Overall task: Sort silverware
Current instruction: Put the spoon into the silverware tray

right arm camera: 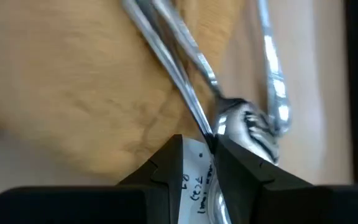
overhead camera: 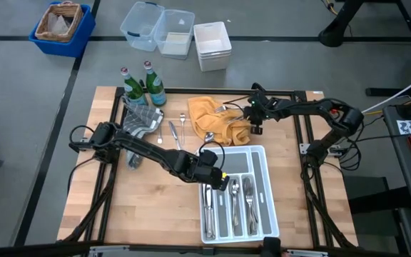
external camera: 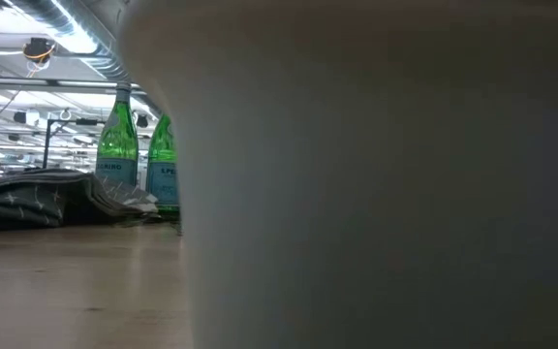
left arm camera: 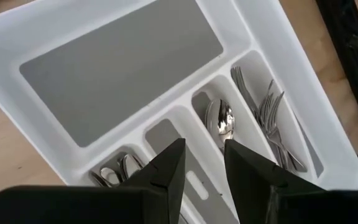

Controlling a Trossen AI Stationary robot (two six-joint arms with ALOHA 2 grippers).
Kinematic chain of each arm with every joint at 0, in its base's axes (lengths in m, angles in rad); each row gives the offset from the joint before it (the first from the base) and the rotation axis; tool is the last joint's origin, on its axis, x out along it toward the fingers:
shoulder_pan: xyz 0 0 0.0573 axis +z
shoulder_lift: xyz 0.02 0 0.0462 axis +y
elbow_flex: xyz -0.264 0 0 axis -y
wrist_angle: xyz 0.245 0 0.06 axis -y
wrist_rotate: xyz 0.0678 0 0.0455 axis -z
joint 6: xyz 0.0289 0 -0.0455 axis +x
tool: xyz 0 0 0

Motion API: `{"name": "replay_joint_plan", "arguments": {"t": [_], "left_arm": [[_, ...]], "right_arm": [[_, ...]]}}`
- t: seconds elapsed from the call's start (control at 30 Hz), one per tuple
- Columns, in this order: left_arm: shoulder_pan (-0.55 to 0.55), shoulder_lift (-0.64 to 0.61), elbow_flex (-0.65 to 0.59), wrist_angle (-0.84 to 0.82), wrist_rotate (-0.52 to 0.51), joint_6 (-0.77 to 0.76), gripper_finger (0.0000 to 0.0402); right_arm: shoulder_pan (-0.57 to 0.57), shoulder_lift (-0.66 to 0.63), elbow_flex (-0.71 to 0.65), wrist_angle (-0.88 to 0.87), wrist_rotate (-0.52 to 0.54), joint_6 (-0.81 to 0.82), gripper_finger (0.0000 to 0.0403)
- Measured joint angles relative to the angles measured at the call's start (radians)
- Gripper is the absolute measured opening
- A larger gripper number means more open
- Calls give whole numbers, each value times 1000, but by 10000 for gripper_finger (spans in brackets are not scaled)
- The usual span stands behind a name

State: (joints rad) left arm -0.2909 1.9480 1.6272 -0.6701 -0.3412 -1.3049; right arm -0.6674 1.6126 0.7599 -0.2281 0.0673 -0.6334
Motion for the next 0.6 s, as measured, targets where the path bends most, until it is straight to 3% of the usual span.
{"name": "replay_joint_plan", "arguments": {"t": [0.1,0.6], "left_arm": [[-4,0,0,0,1,0,102],[-6,0,0,0,1,-3,102]], "right_arm": [[-1,13,1,23,53,0,95],[-1,8,20,12,81,-61,94]]}}
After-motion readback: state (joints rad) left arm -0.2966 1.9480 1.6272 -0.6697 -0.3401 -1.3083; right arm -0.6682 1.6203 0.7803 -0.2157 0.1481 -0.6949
